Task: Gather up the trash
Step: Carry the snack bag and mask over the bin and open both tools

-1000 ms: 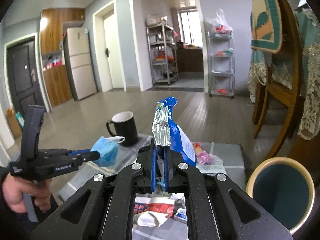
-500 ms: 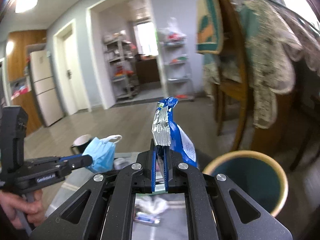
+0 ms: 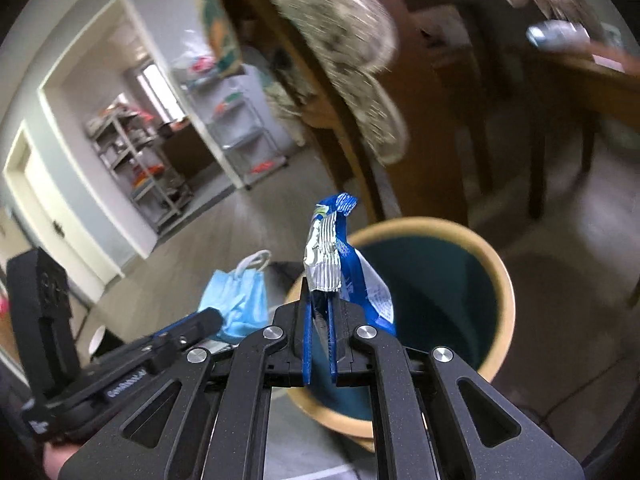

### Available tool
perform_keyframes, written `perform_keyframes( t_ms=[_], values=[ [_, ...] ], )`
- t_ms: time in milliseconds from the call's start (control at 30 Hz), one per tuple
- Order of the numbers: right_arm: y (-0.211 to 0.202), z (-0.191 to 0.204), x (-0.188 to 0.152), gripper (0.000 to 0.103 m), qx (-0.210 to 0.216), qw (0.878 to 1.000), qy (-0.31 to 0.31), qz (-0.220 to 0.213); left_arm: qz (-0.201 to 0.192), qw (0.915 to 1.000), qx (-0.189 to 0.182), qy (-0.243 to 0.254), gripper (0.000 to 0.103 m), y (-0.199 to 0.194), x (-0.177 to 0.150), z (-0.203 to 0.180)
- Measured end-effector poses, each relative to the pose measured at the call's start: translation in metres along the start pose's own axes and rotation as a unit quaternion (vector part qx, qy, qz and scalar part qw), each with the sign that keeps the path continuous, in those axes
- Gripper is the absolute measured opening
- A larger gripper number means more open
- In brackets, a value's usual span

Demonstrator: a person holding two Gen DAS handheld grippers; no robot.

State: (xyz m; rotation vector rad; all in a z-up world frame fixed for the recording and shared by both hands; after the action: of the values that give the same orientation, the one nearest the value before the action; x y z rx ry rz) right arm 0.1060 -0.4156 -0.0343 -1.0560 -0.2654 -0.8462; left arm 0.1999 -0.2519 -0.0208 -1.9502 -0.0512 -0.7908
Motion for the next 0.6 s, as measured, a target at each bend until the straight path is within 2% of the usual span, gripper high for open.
perform_keyframes(
  t_ms=[233,600],
  values=[
    [0.019,-0.020,-0.003,0.007,-0.004,0.999,0.035,0.029,0.023,0.9990,-0.038,-0.002,0.015,0.031,0.000,-0.006],
    [0.047,-0.052,-0.017,0.010,-0.038,0.991,0.085,0.093,0.076,0.9962,-0.040,0.016,0.015,0.078,-0.001,-0.012]
  ],
)
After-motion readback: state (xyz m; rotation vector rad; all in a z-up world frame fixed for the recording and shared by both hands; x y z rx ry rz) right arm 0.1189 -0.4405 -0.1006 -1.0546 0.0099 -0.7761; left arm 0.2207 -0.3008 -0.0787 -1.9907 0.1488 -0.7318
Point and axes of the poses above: each gripper's, at about its wrist camera, not at the fingertips, and y roughly the way its jaws point, z to its left, x to its top, the point moved 3 cm from there along y, roughly the way its jaws point, and after that the axes turned 11 degrees about z, right-handed, at the moved point
